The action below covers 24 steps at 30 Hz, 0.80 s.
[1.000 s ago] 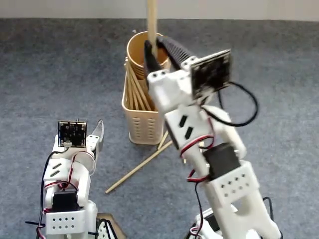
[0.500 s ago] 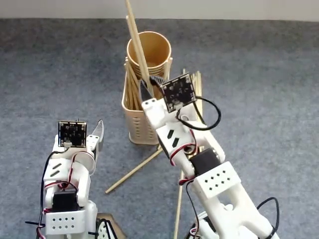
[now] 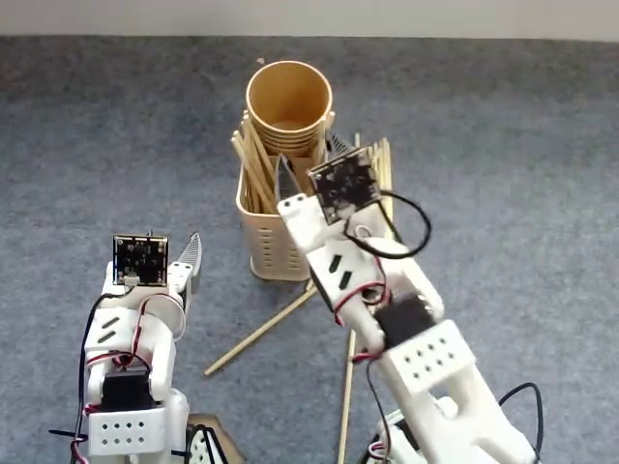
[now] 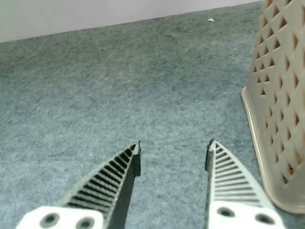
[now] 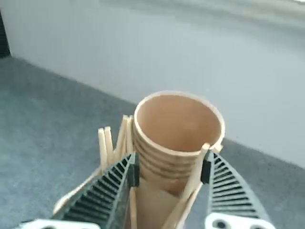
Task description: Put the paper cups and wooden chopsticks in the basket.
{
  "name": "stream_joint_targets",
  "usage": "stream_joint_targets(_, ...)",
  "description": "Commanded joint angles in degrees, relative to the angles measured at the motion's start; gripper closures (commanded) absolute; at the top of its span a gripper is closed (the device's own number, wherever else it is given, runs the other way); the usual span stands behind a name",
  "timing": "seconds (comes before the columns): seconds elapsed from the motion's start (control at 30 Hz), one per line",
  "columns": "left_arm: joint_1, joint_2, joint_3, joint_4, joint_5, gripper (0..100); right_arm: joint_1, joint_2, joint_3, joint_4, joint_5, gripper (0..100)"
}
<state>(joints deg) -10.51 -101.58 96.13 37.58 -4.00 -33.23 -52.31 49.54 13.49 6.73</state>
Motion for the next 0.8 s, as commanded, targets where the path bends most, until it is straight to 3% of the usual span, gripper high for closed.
stream_joint_targets(0.0,0.6,-0.3,1.1,0.0,-0.4,75,3.2,-6.6,-11.1,14.0,0.6,78.6)
stream_joint_targets(0.2,0.6,-0.3,1.1,0.0,-0.4,75,10.9,-3.4,-25.2,50.9,0.5,78.6)
stream_joint_targets(0.33,0.6,-0.3,1.1,0.0,-0.4,75,14.8,4.0,-20.7,63.6,0.9,78.6)
stream_joint_targets(0.47,0.6,-0.3,1.1,0.0,-0.4,75,14.8,5.2,-9.4,64.4,0.6,78.6)
stream_joint_targets(0.6,0.6,-0.3,1.1,0.0,-0.4,75,15.1,2.3,2.2,58.2,0.6,78.6)
stream_joint_targets(0.77,0.6,-0.3,1.1,0.0,-0.4,75,9.7,0.0,11.1,54.7,4.9,78.6)
